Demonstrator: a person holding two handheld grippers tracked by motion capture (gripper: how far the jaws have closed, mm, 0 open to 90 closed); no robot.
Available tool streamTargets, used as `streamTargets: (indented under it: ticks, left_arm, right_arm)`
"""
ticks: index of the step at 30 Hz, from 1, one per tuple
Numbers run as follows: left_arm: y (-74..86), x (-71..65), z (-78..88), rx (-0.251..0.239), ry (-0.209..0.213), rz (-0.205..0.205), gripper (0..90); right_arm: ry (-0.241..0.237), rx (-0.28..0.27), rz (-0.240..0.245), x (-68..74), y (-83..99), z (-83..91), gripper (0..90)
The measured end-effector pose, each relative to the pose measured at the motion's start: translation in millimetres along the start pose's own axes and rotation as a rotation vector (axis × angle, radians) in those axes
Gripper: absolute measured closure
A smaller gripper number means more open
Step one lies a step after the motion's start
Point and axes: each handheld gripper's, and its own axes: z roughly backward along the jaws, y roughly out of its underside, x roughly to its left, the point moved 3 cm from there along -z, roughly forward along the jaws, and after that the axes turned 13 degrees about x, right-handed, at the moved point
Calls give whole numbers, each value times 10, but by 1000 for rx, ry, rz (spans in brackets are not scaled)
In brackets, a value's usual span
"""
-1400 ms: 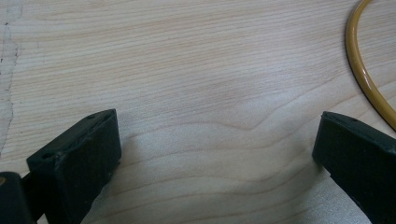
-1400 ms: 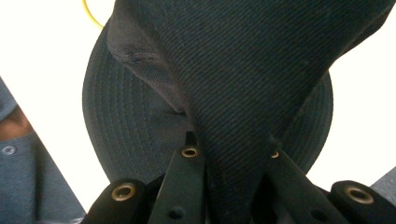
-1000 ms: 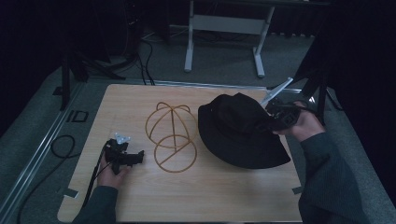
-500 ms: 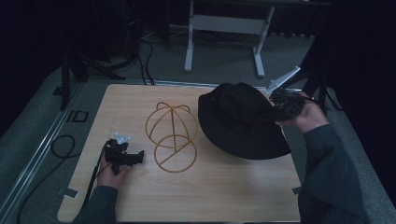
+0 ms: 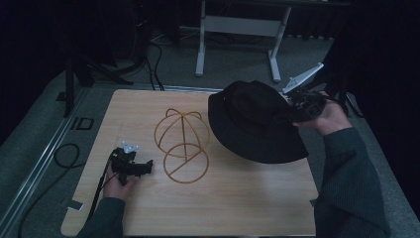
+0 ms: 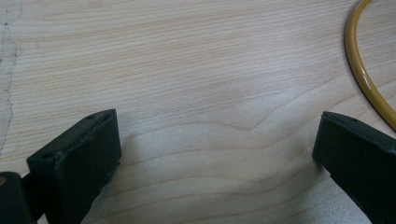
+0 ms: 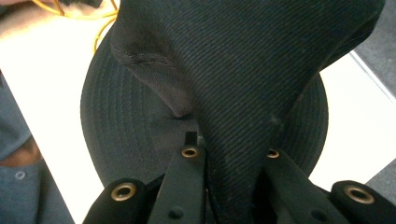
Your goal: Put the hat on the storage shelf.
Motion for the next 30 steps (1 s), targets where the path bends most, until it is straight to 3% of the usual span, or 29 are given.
streamTargets:
  ticks: [11, 24, 30]
  left_arm:
    - [1, 1, 1, 2, -1, -2, 13]
    - [1, 3, 1, 3, -2, -4, 13]
    - [1, 3, 1, 3, -1, -5, 13]
  right_arm:
    - [4, -63, -25, -33, -32, 153, 872]
    - [10, -90, 8, 8, -182, 247, 872]
    - [-2, -130, 22, 21, -254, 310, 873]
